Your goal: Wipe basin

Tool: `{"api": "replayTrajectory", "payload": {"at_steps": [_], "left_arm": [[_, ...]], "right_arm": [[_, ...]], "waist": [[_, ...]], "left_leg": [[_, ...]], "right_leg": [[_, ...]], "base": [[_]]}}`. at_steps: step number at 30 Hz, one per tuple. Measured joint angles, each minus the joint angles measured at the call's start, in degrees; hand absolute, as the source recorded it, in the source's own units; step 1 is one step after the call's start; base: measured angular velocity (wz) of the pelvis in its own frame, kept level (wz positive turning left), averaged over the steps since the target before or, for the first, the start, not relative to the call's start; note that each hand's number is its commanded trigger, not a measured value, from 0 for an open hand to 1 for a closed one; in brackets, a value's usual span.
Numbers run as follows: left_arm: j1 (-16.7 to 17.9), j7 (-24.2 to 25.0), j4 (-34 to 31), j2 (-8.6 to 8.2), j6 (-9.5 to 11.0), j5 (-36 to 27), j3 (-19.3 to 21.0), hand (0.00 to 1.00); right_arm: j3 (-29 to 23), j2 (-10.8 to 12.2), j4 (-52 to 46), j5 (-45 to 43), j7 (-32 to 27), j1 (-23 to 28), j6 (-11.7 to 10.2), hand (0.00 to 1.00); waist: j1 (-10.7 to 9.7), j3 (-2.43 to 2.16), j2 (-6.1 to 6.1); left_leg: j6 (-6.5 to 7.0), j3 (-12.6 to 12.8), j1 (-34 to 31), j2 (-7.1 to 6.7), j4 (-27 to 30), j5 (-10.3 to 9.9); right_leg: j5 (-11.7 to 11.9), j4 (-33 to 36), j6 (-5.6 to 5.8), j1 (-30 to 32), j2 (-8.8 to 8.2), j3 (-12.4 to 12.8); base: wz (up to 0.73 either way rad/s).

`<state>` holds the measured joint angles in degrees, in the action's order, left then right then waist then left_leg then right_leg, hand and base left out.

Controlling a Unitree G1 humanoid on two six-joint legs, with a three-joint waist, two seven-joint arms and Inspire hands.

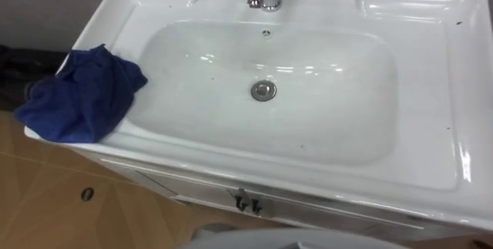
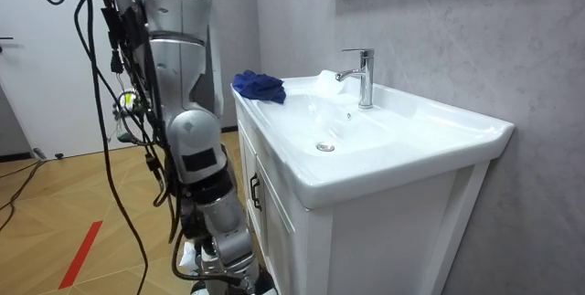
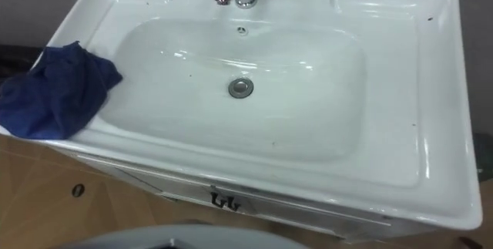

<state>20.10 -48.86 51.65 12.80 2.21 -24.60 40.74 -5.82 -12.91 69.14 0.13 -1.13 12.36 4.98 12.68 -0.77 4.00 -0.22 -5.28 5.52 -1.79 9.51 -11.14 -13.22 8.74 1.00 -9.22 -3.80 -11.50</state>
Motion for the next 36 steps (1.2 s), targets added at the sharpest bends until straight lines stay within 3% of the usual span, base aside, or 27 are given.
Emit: {"api": "replayTrajectory", "payload": {"at_steps": [2, 5, 12, 19, 24, 28, 36], "left_arm": [[0.02, 1.21, 4.41, -1.22, 0.05, 0.04, -4.90, 0.00], [0.01, 2.64, 8.77, -2.70, 0.15, 0.61, -8.25, 0.00], [0.53, 7.00, 12.74, -3.42, 0.10, 1.27, -15.35, 0.00], [-0.02, 12.13, 15.22, -4.25, -0.11, 9.20, -23.06, 0.00], [-0.78, 17.06, 15.57, -5.23, -1.56, 14.47, -24.09, 0.00], [-1.78, 20.88, 16.17, -5.26, -2.88, 17.58, -24.10, 0.00], [-2.47, 26.52, 17.42, -5.28, -5.00, 19.25, -24.08, 0.00]], "right_arm": [[-0.04, 0.39, 0.00, 0.38, 0.10, -0.60, -0.06, 0.00], [0.02, 0.91, 0.10, 1.51, 0.46, -1.05, -0.11, 0.00], [0.03, 1.45, 2.40, 5.44, 0.72, -1.84, -0.05, 0.00], [0.02, 1.80, 5.95, 6.42, 0.70, -3.51, -1.56, 0.00], [0.03, 1.87, 7.23, 6.37, 1.05, -3.34, -1.61, 0.00], [-0.02, 2.35, 8.25, 6.33, 1.46, -3.40, -1.11, 0.00], [0.00, 2.73, 8.31, 6.62, 1.63, -3.51, 0.16, 0.00]], "waist": [[-1.25, 0.14, -0.70], [-2.69, 0.14, -1.27], [-4.80, 0.32, -2.11], [-8.25, 0.46, -2.33], [-9.74, 0.46, -2.58], [-10.85, 0.79, -3.31], [-10.73, 0.93, -3.84]], "left_leg": [[0.01, -0.19, 0.15, -0.04, 0.09, -0.01], [0.11, -0.12, 0.16, -0.05, 0.11, -0.07], [0.24, 0.78, 0.15, 0.08, 0.14, -0.13], [0.49, 2.47, 1.01, 0.16, -0.06, -0.28], [0.84, 3.94, 1.46, 0.18, -0.11, -0.51], [0.84, 5.25, 2.26, 0.21, -0.16, -0.52], [1.32, 7.54, 3.76, 0.71, -0.24, -1.66]], "right_leg": [[0.00, 0.00, 0.00, -0.26, -0.02, -0.08], [-0.07, 0.12, 0.07, -0.22, -0.07, 0.03], [-0.05, 1.02, 0.07, 0.15, -0.11, 0.62], [-0.08, 1.01, 0.19, 0.01, -0.15, 1.87], [-0.20, 1.01, 0.38, -0.10, -0.17, 3.45], [-0.23, 1.04, 0.44, -0.25, -0.28, 4.00], [-0.20, 1.17, 0.61, -0.83, 0.01, 5.71]], "base": [[0.02], [0.00], [-0.03], [-0.09], [-0.13], [-0.11], [-0.13]]}}
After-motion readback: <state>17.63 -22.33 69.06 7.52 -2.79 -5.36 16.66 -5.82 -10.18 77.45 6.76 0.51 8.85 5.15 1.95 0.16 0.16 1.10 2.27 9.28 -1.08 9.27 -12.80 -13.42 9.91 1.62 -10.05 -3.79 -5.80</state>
